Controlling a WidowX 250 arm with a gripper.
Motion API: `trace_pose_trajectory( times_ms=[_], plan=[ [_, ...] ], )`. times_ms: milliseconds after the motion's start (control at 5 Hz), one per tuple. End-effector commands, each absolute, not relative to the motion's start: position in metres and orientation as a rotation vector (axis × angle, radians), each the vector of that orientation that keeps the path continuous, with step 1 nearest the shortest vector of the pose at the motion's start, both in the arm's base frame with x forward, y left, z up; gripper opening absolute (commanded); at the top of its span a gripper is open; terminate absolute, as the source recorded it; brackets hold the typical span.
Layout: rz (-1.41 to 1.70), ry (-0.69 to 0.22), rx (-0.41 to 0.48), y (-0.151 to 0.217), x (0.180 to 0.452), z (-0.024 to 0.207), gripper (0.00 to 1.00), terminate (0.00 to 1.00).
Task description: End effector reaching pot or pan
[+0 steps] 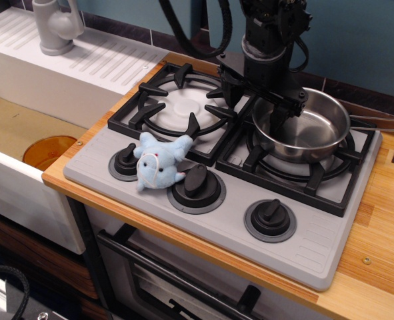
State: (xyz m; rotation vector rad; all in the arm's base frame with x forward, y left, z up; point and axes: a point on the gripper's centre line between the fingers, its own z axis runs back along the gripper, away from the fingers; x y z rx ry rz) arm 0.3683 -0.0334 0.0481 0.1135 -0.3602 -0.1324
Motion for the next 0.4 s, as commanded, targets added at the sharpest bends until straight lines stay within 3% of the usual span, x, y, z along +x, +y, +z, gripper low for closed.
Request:
trace_pose_trajectory(
  times_ms=[0,200],
  plan=[
    [-0.133,-0.408,0.109,-0.0365,0.3752,0.0654,1.0,0.0],
    [-0.133,-0.408,0.109,-0.0365,0.3752,0.0654,1.0,1.0]
  ],
)
